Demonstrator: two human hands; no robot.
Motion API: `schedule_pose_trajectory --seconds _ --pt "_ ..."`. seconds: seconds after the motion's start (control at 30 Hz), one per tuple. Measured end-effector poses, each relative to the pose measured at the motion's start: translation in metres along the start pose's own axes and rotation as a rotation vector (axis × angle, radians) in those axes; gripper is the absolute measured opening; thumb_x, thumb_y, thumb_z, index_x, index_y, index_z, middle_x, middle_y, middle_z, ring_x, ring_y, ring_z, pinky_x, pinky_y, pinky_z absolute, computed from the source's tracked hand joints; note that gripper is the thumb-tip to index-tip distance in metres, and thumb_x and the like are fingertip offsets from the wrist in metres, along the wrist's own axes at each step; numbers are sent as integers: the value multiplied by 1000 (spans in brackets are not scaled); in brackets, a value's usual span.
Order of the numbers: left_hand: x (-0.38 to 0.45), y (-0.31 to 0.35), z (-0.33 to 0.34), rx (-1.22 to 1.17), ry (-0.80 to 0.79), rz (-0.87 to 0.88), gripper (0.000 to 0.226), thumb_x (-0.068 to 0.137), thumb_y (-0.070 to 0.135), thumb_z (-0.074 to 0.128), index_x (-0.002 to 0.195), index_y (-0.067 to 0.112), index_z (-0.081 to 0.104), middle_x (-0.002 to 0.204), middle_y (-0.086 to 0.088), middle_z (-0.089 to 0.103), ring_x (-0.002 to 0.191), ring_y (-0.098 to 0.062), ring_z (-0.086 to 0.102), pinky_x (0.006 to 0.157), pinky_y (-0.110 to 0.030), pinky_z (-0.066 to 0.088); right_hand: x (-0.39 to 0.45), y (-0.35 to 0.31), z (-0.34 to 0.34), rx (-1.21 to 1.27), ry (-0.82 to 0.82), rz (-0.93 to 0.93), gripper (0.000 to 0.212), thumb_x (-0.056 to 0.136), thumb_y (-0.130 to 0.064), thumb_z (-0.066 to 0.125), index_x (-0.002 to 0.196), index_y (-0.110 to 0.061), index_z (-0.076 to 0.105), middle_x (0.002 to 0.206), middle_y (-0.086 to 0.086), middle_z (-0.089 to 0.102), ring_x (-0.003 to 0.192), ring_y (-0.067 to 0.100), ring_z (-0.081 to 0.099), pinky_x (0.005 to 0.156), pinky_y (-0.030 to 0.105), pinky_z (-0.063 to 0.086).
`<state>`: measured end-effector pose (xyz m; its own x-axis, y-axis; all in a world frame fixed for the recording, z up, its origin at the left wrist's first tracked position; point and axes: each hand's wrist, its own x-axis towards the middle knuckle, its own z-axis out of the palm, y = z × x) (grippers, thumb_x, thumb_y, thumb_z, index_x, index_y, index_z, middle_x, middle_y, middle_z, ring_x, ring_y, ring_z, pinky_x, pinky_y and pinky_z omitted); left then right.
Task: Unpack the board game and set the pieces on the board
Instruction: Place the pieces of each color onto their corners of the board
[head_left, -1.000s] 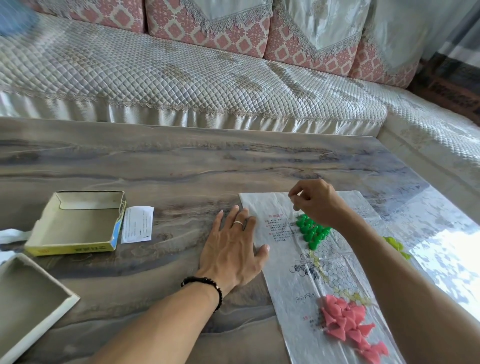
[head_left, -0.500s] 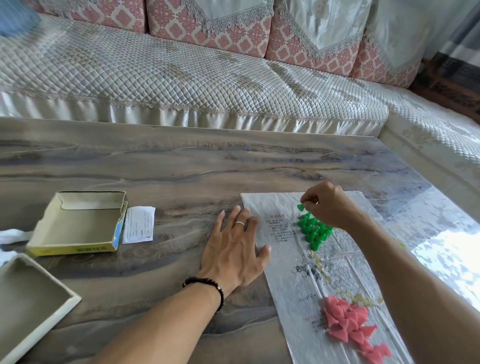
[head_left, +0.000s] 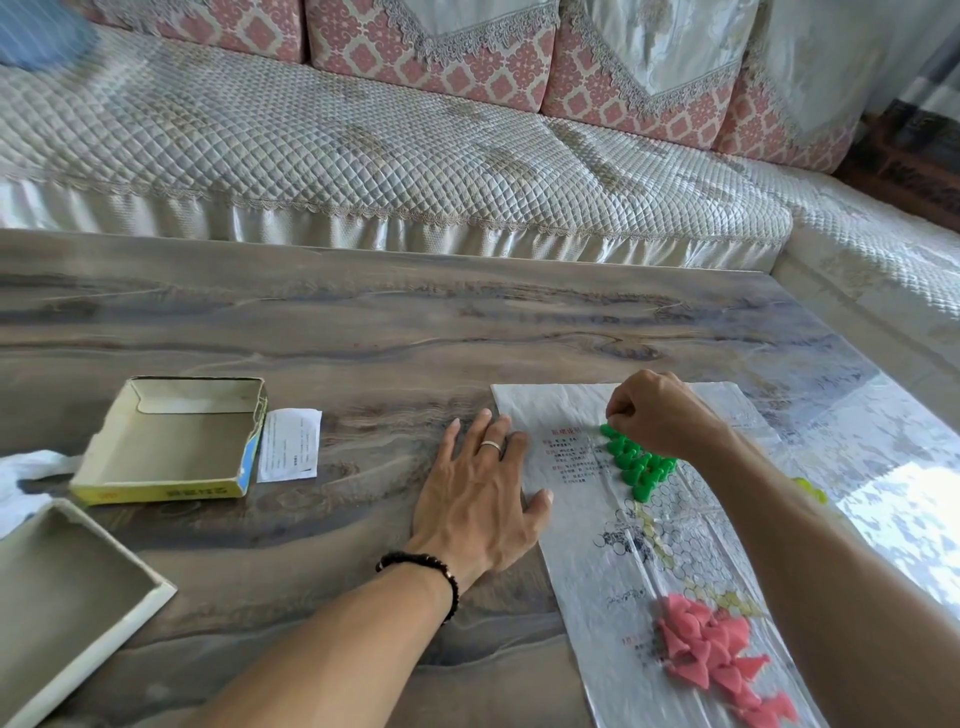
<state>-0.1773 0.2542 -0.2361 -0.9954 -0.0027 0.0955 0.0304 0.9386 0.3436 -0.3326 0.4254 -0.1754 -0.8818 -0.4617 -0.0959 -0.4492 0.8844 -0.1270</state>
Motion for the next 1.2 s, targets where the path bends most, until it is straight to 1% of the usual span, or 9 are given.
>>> schedule_pose_trajectory --seconds 0.2,0.33,0.43,0.57,0.73,0.87,0.97,1.13,1.2 --pt "0 0 0 2 -1 1 66 95 55 31 149 17 24 162 -8 15 150 -23 1 122 -46 0 -2 -3 0 40 11 4 18 81 4 56 70 -1 70 68 -4 67 54 16 66 49 24 55" --pt "0 -1 -1 6 -18 3 68 96 56 30 151 17 22 162 -8 14 150 -23 2 122 -46 0 -9 -7 -7 111 145 1 12 86 -12 66 95 -5 71 85 4 69 64 16 66 67 33 59" --pt "-1 -1 -2 5 -37 2 73 94 62 26 151 15 21 162 -8 13 150 -22 1 122 -47 0 -18 -10 -12 132 253 -4 9 85 -13 65 84 -9 73 78 4 70 69 19 66 68 42 58" --pt "0 -1 -2 21 -56 -4 84 90 69 23 152 12 19 163 -9 11 150 -23 0 121 -48 1 -41 -15 -13 175 297 -28 13 84 -9 61 77 -10 72 73 -1 69 66 16 64 64 40 57" --pt "1 -2 -1 -6 -54 -8 89 86 69 39 152 14 18 163 -9 4 150 -23 -2 121 -45 -4 -89 -17 -7 167 218 -3 16 87 -12 60 77 -7 71 74 2 70 63 17 64 59 27 53" --pt "2 -5 -2 -30 -61 29 89 84 72 33 153 17 18 163 -7 -1 150 -21 -2 121 -46 -5 -129 -7 -1 143 159 33 15 85 -13 61 73 -11 69 70 -2 68 61 13 64 61 34 55" --pt "2 -5 -4 -76 -88 37 93 75 76 24 150 21 27 163 -5 8 150 -18 2 120 -46 -9 -154 -2 0 139 128 74 13 87 -12 61 79 -12 71 75 -5 68 64 10 63 62 25 53" --pt "-2 3 -9 -28 -194 67 87 82 70 37 153 22 22 163 -5 4 150 -20 -4 119 -50 -10 -182 9 9 156 68 128 14 87 -11 60 93 -13 74 89 -2 71 72 7 64 69 23 55" --pt "-10 16 -9 -64 -201 89 87 81 68 33 153 21 23 163 -6 5 150 -21 -5 119 -50 -11 -186 9 11 162 61 140 17 87 -13 62 100 -13 73 95 -2 70 76 6 63 69 21 55"
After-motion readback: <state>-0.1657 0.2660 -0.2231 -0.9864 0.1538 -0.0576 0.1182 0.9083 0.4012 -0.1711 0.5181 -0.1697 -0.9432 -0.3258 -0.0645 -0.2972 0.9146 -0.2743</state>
